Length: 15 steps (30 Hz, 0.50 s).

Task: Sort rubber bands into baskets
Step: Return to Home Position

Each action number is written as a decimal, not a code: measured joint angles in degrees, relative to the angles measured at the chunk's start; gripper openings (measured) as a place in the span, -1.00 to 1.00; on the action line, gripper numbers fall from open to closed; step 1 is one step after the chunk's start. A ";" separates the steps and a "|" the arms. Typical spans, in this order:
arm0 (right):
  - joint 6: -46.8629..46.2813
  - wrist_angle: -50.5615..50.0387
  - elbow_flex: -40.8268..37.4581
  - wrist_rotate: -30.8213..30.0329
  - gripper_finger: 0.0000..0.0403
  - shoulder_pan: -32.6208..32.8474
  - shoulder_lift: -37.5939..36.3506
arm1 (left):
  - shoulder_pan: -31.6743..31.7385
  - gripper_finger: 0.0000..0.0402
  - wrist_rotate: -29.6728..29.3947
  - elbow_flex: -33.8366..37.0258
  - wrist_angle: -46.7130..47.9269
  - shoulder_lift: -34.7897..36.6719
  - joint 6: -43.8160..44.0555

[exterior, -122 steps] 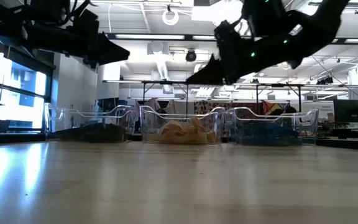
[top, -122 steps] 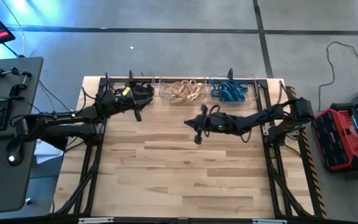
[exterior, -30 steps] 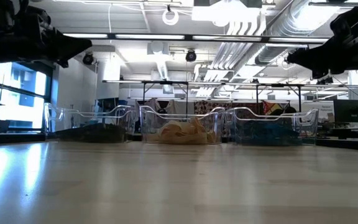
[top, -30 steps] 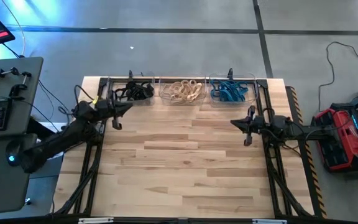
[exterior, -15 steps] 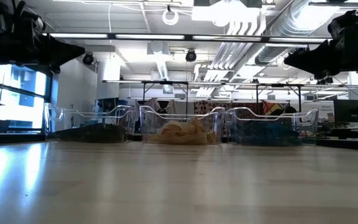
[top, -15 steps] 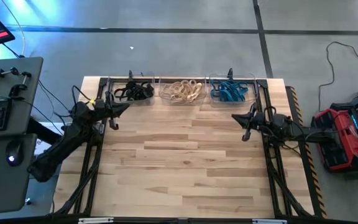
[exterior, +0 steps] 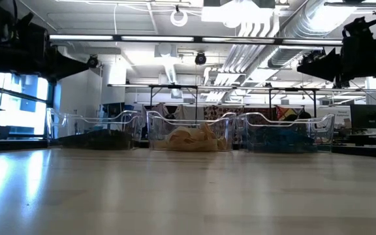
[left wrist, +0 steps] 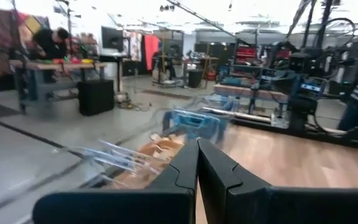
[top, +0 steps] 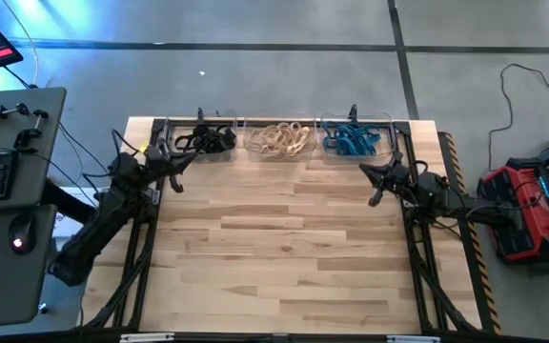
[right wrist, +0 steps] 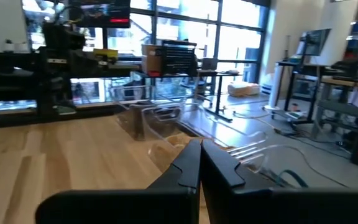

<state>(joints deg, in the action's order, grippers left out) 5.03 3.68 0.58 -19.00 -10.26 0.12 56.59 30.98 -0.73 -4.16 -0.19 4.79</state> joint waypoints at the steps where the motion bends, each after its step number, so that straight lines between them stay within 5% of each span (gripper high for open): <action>1: 0.24 0.00 0.00 -0.63 -1.00 0.00 0.00 | 0.48 -1.00 -0.29 0.00 -0.28 0.00 -0.57; 15: -1.14 -0.09 0.00 -0.01 -1.00 0.13 0.90 | 2.33 -1.00 -3.12 0.00 0.04 -1.90 -2.86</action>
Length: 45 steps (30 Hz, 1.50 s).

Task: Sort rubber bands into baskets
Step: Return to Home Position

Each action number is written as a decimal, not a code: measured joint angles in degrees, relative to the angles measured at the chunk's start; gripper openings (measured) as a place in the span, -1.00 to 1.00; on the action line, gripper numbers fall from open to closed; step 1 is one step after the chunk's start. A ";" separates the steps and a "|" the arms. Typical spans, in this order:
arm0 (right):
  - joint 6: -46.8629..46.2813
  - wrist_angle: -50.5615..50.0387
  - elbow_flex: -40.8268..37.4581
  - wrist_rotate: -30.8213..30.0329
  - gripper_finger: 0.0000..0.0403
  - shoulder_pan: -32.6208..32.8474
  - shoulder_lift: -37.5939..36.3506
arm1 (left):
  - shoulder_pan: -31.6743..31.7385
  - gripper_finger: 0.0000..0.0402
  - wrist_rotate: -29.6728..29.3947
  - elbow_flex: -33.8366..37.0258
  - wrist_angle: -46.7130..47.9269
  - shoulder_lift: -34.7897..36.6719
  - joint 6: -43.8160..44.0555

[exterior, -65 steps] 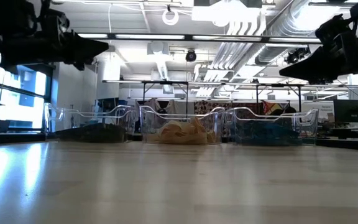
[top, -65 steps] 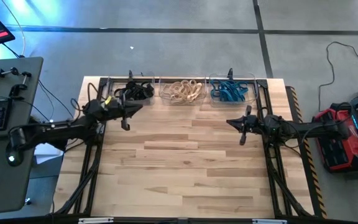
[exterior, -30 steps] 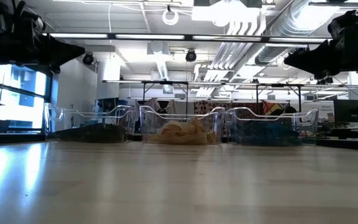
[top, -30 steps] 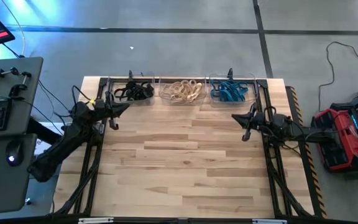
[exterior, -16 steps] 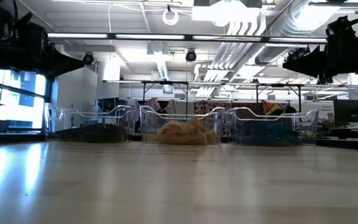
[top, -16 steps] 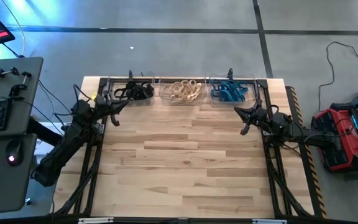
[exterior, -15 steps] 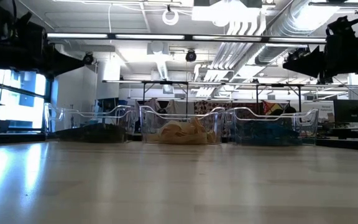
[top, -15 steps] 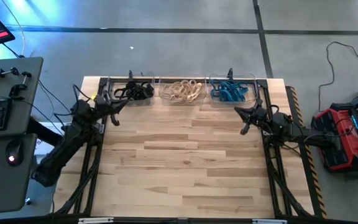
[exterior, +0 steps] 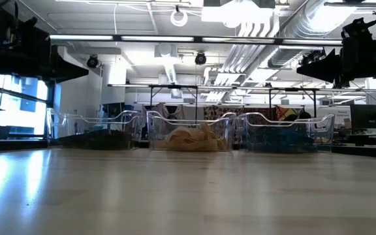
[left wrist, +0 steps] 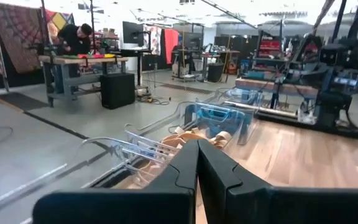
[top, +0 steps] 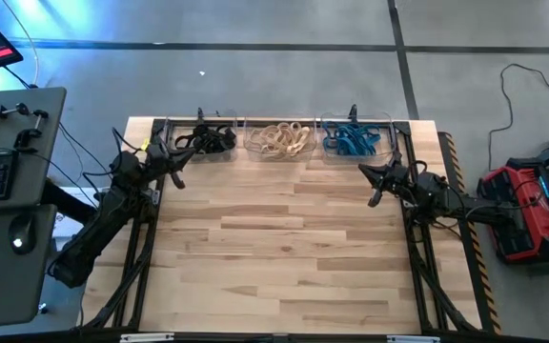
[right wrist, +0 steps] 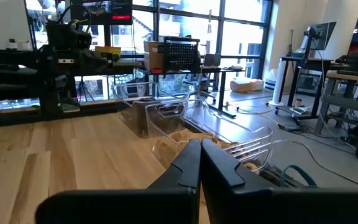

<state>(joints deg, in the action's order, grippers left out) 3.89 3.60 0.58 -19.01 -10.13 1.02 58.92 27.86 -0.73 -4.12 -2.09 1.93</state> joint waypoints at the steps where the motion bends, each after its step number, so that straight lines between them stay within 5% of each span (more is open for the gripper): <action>1: -0.01 0.00 0.00 -0.01 -1.00 0.00 0.00 | 0.00 -1.00 0.01 0.00 0.00 0.00 0.97; 45: -0.01 -0.04 0.00 0.09 -1.00 0.00 0.00 | -0.02 -1.00 0.07 0.00 0.02 0.00 3.92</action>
